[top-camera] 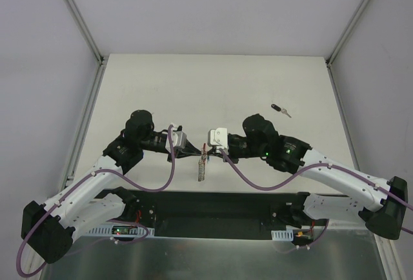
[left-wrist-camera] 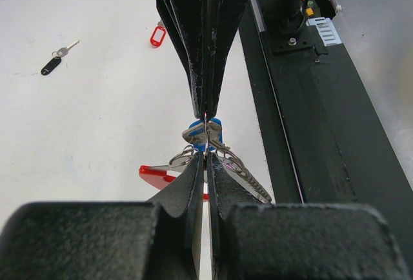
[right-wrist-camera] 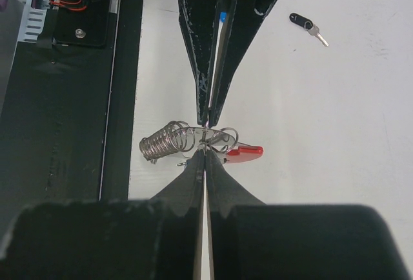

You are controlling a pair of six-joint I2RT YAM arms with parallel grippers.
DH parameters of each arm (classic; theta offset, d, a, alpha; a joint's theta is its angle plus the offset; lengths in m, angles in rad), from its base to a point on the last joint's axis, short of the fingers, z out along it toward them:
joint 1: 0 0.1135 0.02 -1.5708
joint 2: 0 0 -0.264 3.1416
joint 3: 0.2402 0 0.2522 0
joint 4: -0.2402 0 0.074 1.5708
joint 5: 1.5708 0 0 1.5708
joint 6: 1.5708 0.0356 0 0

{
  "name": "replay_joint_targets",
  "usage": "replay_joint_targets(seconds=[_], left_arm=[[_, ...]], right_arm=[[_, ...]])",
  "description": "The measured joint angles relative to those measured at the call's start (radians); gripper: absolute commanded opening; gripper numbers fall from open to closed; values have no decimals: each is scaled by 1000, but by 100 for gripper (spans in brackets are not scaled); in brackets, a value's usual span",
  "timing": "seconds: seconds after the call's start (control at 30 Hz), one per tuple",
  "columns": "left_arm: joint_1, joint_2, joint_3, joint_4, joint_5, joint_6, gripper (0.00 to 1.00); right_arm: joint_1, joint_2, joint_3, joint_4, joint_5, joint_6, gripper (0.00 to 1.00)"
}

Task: Put the keys on the keyring

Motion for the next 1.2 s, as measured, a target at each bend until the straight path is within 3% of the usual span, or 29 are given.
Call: replay_joint_targets(seconds=[1.2], left_arm=[[0,1,0,-1,8,0,0]], right_arm=[[-13,20,0,9,-29,71,1]])
